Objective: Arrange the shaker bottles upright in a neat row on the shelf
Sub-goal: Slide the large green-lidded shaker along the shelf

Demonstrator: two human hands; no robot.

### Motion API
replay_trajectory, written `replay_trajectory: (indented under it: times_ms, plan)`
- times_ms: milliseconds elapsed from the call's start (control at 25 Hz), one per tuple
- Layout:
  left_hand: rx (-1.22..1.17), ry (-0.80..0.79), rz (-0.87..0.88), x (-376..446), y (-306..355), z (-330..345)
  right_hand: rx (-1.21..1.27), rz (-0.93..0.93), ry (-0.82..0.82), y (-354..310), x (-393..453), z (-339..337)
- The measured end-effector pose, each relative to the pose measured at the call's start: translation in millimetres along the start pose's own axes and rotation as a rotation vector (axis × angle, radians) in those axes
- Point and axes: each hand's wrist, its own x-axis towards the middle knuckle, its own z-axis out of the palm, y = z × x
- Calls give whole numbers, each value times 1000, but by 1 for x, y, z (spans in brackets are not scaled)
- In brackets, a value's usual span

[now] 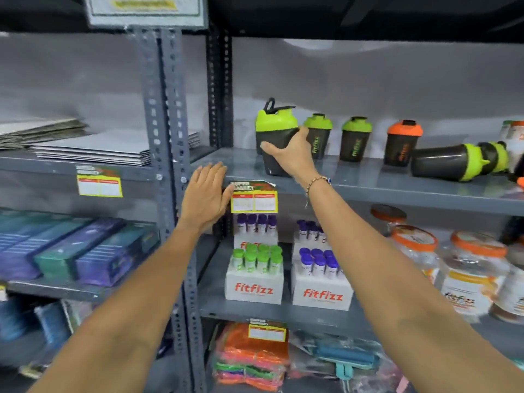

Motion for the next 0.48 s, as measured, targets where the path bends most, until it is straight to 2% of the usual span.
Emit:
replay_trajectory:
  times_ms: [120, 280, 360, 480]
  plan:
    - [-24, 43, -29, 4, 1, 11, 129, -12, 64, -3, -2, 38]
    - [2, 132, 45, 6, -9, 21, 85, -48, 70, 8, 7, 60]
    - [8, 195, 61, 6, -12, 27, 64, 17, -27, 12, 17, 63]
    - [4, 270, 92, 5, -15, 33, 231, 169, -274, 15, 31, 54]
